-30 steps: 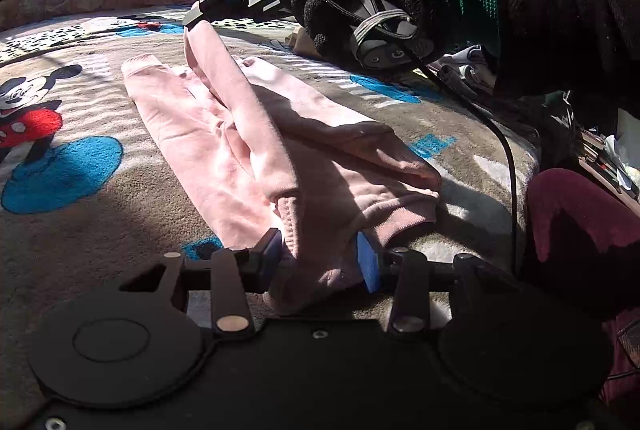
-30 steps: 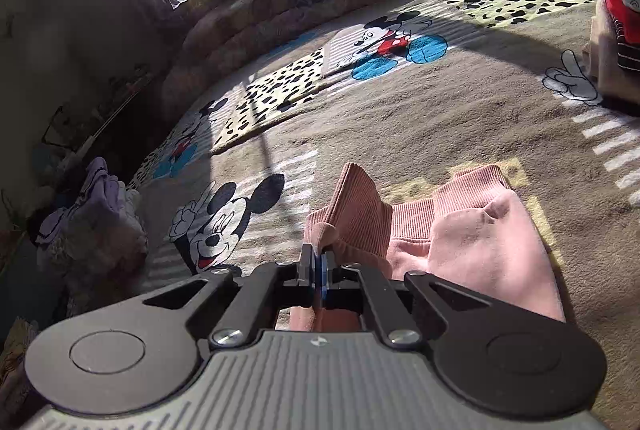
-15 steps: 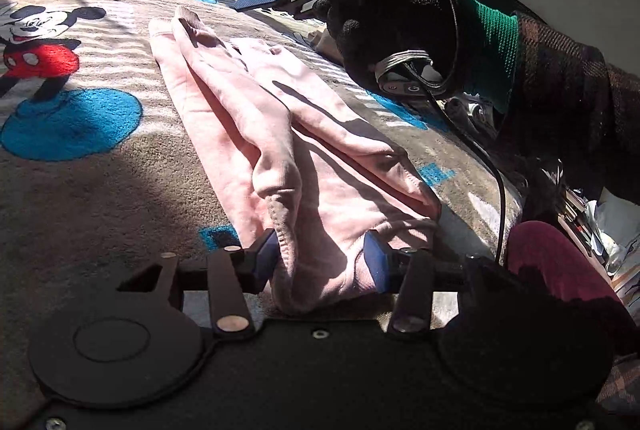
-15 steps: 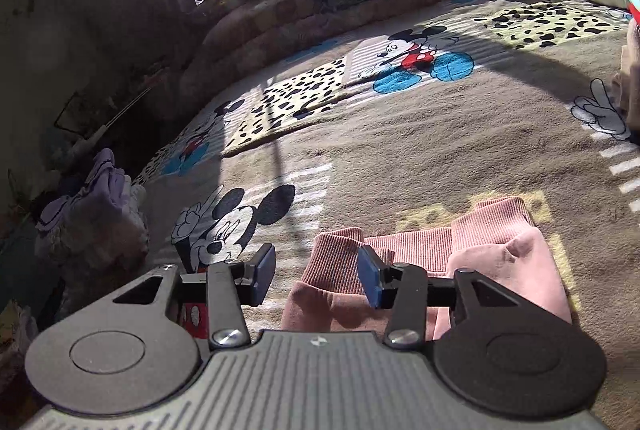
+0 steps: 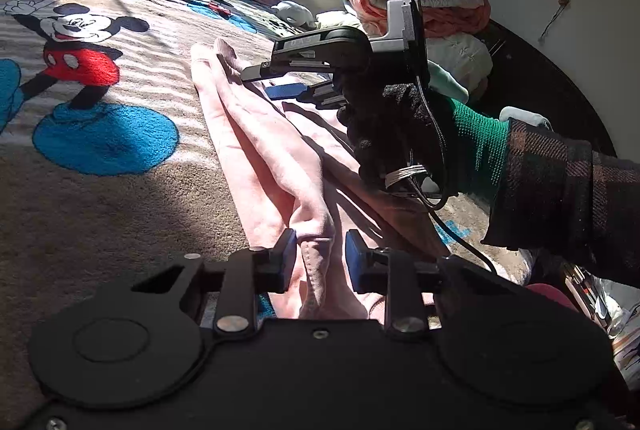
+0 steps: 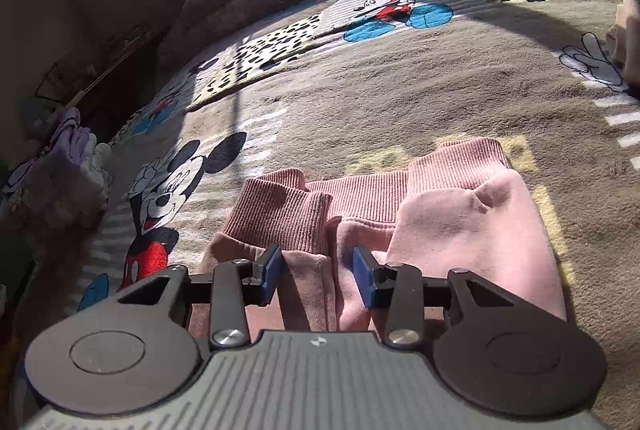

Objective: Fold clothes
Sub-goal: 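Open the right tool to release the folded side while the left tool holds the hem, then open the left tool and withdraw both tools from the folded sweatshirt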

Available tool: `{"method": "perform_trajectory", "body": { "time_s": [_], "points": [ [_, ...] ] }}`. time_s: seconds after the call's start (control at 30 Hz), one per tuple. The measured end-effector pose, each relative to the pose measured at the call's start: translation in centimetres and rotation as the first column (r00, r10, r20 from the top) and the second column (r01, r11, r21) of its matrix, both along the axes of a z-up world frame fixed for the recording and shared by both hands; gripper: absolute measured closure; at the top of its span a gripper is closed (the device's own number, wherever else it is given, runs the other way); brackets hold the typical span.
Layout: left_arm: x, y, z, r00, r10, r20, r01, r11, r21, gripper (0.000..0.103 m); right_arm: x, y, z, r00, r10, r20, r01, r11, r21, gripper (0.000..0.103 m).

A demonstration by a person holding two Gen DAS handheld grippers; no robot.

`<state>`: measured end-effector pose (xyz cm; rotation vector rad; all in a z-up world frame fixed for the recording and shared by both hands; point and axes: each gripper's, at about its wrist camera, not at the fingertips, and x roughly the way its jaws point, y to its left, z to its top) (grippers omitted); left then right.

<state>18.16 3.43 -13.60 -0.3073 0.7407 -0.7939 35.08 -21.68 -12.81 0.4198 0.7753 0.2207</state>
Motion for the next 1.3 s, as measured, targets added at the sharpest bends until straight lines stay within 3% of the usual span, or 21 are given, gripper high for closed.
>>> {"method": "perform_trajectory", "body": {
  "time_s": [0.1,0.27,0.4,0.47,0.53,0.67,0.7,0.83,0.87,0.97,1.07,1.1,1.17,1.3],
  "points": [
    [0.5,-0.2,-0.8,0.999,0.004,-0.050,-0.003,1.000,0.022,0.085,-0.4,-0.1,0.2,1.000,-0.001,0.028,0.001,1.000,0.012,0.088],
    [0.9,-0.3,-1.2,0.996,-0.012,-0.089,0.011,1.000,-0.009,0.086,-1.5,-1.2,1.7,0.994,-0.030,0.101,0.026,0.999,0.039,0.089],
    [1.0,-0.5,-1.4,0.995,-0.026,-0.100,0.025,1.000,-0.011,0.086,-1.1,-0.7,2.9,0.990,0.019,0.139,-0.013,0.999,-0.044,0.089],
    [0.8,-1.0,-1.2,0.996,-0.039,-0.074,0.041,0.999,0.022,0.086,-0.6,0.0,3.0,0.989,0.052,0.141,-0.038,0.995,-0.097,0.089],
    [0.1,-2.1,-0.8,0.997,-0.072,0.003,0.071,0.992,0.103,0.086,-0.3,0.7,2.7,0.987,0.076,0.140,-0.056,0.989,-0.140,0.089],
    [-0.7,-2.8,-0.8,0.994,-0.100,0.049,0.091,0.984,0.152,0.084,0.3,1.8,2.2,0.985,0.104,0.135,-0.075,0.976,-0.202,0.089],
    [-0.7,-2.6,-0.8,0.994,-0.103,0.046,0.096,0.985,0.147,0.083,0.4,2.0,2.1,0.986,0.099,0.132,-0.068,0.973,-0.219,0.089],
    [-1.6,-2.4,-0.1,0.985,-0.159,0.071,0.146,0.976,0.162,0.053,0.8,2.2,1.3,0.991,0.100,0.091,-0.075,0.966,-0.247,0.089],
    [-1.9,-2.3,0.1,0.981,-0.176,0.081,0.161,0.972,0.169,0.053,0.8,2.2,1.2,0.992,0.099,0.082,-0.076,0.966,-0.248,0.088],
    [-1.7,-0.7,0.9,0.983,-0.133,0.124,0.114,0.982,0.148,0.053,0.3,1.5,2.2,0.991,0.080,0.103,-0.057,0.976,-0.208,0.085],
    [-1.6,0.8,1.6,0.982,-0.088,0.166,0.068,0.990,0.124,0.054,-1.3,1.2,4.2,0.983,0.094,0.159,-0.055,0.970,-0.235,0.081],
    [-1.3,1.5,2.0,0.982,-0.050,0.180,0.036,0.996,0.081,0.055,-1.9,1.1,4.9,0.978,0.107,0.178,-0.062,0.969,-0.241,0.081],
    [-1.1,1.8,2.6,0.978,-0.013,0.210,0.006,0.999,0.037,0.071,-3.9,1.7,5.9,0.963,0.181,0.200,-0.127,0.958,-0.256,0.081],
    [-1.1,-0.6,1.5,0.977,-0.064,0.205,0.035,0.989,0.142,0.077,-7.7,3.9,6.9,0.912,0.358,0.202,-0.290,0.908,-0.301,0.081]
  ]
}}
